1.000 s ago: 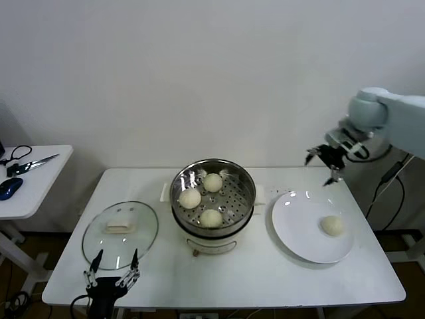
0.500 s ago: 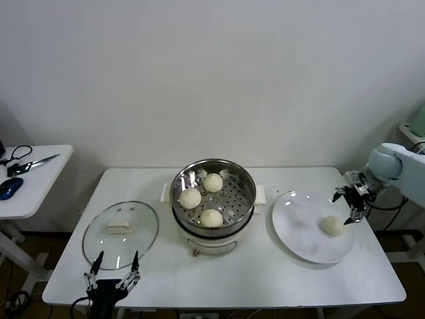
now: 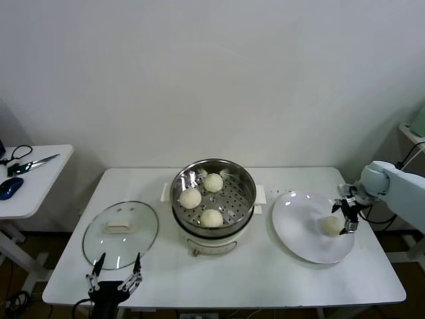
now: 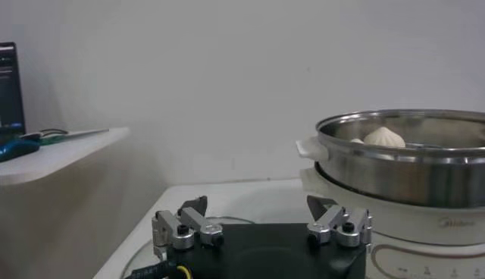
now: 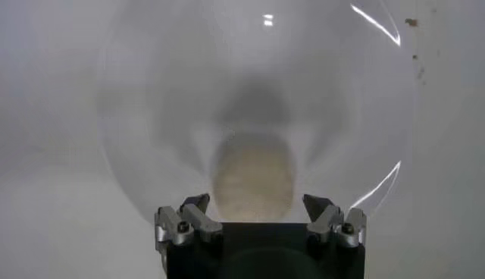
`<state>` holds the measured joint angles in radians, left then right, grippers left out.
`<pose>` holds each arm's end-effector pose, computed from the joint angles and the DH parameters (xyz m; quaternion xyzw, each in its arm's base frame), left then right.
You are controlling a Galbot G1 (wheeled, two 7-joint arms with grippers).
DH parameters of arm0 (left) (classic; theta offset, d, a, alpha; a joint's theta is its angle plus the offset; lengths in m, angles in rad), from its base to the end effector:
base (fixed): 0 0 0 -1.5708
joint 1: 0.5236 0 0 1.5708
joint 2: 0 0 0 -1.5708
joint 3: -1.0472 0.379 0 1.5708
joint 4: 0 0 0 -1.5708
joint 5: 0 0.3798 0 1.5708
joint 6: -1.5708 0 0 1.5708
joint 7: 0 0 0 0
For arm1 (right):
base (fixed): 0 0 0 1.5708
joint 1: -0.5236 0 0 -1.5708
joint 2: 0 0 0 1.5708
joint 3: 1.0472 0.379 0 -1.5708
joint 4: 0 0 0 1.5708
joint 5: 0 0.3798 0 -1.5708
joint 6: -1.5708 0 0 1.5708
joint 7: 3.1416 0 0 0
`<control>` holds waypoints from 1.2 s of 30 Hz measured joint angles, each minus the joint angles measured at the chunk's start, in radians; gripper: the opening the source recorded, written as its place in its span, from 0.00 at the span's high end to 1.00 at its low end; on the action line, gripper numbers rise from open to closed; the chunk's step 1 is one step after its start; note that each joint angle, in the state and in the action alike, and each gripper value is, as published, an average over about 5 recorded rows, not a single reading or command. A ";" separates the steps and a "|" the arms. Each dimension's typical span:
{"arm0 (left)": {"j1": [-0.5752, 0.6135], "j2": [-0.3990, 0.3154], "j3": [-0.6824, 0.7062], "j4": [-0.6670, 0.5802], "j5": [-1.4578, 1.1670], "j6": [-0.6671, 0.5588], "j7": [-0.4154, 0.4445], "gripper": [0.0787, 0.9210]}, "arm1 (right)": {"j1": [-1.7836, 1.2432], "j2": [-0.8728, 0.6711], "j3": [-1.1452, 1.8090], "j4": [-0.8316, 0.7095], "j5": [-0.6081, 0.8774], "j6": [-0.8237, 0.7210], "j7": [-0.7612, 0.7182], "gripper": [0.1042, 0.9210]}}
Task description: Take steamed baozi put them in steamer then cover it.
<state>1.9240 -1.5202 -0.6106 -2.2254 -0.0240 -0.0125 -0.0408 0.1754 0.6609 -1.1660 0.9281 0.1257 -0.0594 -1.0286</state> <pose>0.0796 0.0336 -0.3243 0.0352 -0.9934 -0.0386 0.1025 0.5617 -0.2936 -0.2422 0.4652 -0.5458 0.5009 0.4846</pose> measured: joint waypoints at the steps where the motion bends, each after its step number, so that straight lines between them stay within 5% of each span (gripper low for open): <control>1: 0.000 0.000 0.000 0.000 0.000 0.000 0.000 0.12 | -0.004 0.000 0.004 -0.002 0.000 -0.001 0.000 0.23; 7: -0.002 -0.001 -0.001 0.000 0.001 0.001 -0.002 0.12 | -0.013 0.002 0.019 -0.003 0.002 -0.008 -0.002 0.40; 18: -0.002 -0.002 -0.002 0.000 0.007 0.002 -0.005 0.12 | 0.103 -0.006 -0.047 0.037 0.059 0.001 -0.021 0.42; 36: -0.013 0.007 -0.002 0.000 0.012 0.012 0.002 0.12 | 0.765 0.237 -0.401 0.314 0.585 -0.108 -0.021 0.42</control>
<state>1.9115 -1.5137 -0.6123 -2.2251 -0.0123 -0.0002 -0.0389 0.9409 0.8984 -1.5669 1.2423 0.7106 -0.1675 -1.0491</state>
